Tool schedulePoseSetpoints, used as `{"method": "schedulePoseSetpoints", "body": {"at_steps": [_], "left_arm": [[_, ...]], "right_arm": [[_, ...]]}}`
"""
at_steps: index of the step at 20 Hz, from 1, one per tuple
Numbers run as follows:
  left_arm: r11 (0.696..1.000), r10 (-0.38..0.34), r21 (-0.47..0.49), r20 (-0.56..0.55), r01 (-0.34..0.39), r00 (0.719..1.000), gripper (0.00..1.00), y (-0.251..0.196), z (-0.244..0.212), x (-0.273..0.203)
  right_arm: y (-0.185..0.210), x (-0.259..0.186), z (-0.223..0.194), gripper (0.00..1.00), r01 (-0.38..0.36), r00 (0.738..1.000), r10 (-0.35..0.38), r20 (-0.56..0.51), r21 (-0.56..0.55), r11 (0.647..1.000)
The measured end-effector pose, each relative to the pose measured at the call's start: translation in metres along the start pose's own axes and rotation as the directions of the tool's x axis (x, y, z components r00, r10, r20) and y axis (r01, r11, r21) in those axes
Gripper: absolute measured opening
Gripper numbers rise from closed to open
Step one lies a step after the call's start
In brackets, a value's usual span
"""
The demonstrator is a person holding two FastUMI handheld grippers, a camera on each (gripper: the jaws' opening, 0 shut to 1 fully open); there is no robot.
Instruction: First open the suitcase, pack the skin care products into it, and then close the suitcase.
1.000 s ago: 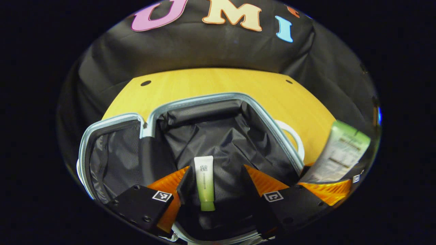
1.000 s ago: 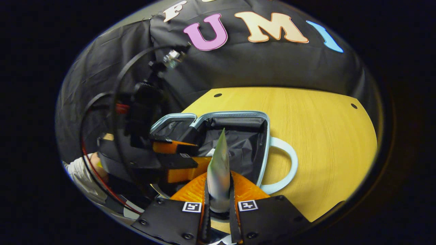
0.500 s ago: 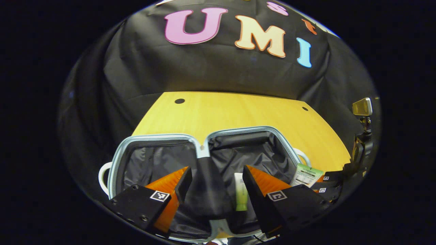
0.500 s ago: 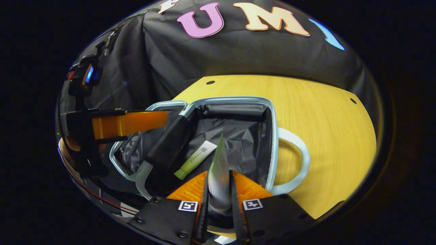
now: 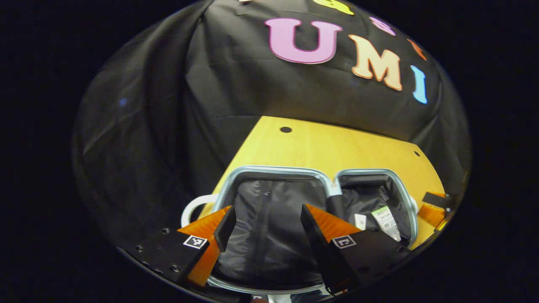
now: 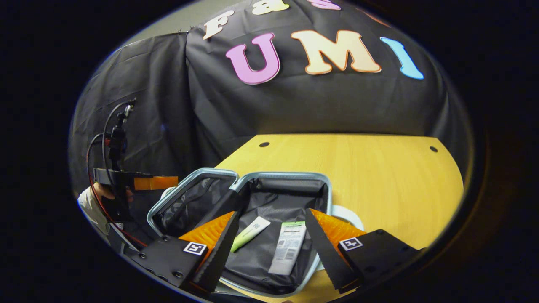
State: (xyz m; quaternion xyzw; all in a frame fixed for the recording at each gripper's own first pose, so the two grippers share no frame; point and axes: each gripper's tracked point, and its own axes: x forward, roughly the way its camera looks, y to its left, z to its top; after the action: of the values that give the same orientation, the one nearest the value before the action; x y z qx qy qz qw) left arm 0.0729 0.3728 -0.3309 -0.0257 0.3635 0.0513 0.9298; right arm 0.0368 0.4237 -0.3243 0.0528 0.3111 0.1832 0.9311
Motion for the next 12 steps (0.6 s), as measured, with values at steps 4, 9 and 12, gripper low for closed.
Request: {"method": "schedulePoseSetpoints", "body": {"at_steps": [4,9,12], "left_arm": [[0.996,0.09,-0.028,-0.013,-0.09,0.996,0.92,0.054,0.001,0.001],[0.986,0.148,-0.062,-0.065,-0.152,0.987,0.92,0.106,-0.008,0.019],[0.982,0.16,-0.081,-0.134,-0.171,0.978,0.91,0.126,-0.026,0.038]], "right_arm": [[-0.022,-0.018,0.03,0.98,0.052,0.996,-0.05,0.068,-0.026,0.998],[-0.06,-0.038,0.05,0.98,0.142,0.984,-0.139,0.113,-0.013,0.99],[-0.077,-0.051,0.05,0.98,0.191,0.975,-0.189,0.118,-0.008,0.982]]}}
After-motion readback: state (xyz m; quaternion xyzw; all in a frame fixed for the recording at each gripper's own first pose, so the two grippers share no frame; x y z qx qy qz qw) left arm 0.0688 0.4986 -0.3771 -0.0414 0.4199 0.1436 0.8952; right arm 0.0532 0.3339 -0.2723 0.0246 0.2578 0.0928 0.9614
